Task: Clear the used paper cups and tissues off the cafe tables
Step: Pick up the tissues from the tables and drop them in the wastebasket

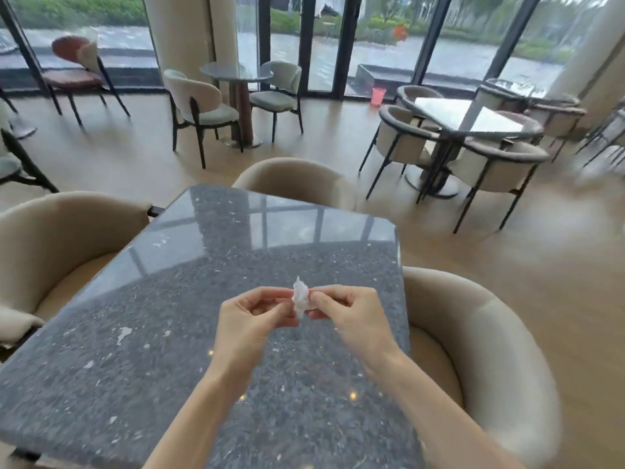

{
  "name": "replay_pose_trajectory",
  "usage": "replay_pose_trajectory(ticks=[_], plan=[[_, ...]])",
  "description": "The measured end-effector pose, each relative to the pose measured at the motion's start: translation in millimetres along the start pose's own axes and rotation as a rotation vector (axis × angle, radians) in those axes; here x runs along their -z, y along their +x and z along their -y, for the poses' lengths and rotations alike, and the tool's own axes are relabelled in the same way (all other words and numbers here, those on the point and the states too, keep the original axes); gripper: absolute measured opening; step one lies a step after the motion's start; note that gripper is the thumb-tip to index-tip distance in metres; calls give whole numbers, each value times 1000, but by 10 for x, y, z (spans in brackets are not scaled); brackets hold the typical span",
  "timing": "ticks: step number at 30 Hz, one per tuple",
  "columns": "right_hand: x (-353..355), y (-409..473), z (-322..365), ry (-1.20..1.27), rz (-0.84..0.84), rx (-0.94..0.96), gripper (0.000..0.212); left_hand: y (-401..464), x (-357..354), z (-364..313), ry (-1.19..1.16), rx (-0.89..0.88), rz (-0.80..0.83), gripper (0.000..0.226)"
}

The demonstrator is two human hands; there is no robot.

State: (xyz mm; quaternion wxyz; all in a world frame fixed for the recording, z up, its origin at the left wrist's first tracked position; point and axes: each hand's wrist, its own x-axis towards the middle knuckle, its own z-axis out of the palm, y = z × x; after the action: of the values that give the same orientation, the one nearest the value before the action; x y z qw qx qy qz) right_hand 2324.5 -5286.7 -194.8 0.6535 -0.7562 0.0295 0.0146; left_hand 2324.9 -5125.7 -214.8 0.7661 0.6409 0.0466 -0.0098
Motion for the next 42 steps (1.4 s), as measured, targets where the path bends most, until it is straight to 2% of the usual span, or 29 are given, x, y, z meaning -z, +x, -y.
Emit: replay_pose_trajectory(ticks=[2, 5, 8, 11, 16, 18, 20, 22, 30, 34, 38, 42], plan=[[314, -324, 81, 42, -11, 22, 15, -283, -320, -89, 22, -7, 80, 7], [813, -861, 183, 90, -64, 65, 22, -802, -844, -239, 21, -33, 176, 17], [1328, -1422, 230, 98, -155, 93, 15, -1376, -1375, -343, 47, -80, 231, 23], [1877, -2034, 253, 117, -243, 112, 4, -1950, -1900, -395, 97, -119, 295, 14], [2763, -2810, 295, 169, -361, 152, 14, -2645, -2782, -454, 118, -183, 387, 12], [3091, -3025, 313, 117, -417, 183, 12, -2827, -3131, -487, 117, -217, 415, 11], [3395, -3214, 373, 92, -450, 211, 20, -2981, -3463, -534, 110, -247, 447, 12], [3695, -3365, 419, 110, -483, 221, 13, -3084, -3769, -567, 116, -271, 492, 12], [4833, -3543, 398, 177, -589, 196, 18, -3090, -4992, -536, 74, -243, 616, 14], [5401, -3392, 344, 225, -670, 209, 31, -2917, -5627, -399, 83, -206, 666, 9], [6077, -2998, 252, 214, -734, 195, 20, -2523, -6357, -255, 54, -184, 695, 10], [6773, -2487, 291, 191, -773, 185, 17, -2064, -7107, -256, -3, -143, 741, 12]])
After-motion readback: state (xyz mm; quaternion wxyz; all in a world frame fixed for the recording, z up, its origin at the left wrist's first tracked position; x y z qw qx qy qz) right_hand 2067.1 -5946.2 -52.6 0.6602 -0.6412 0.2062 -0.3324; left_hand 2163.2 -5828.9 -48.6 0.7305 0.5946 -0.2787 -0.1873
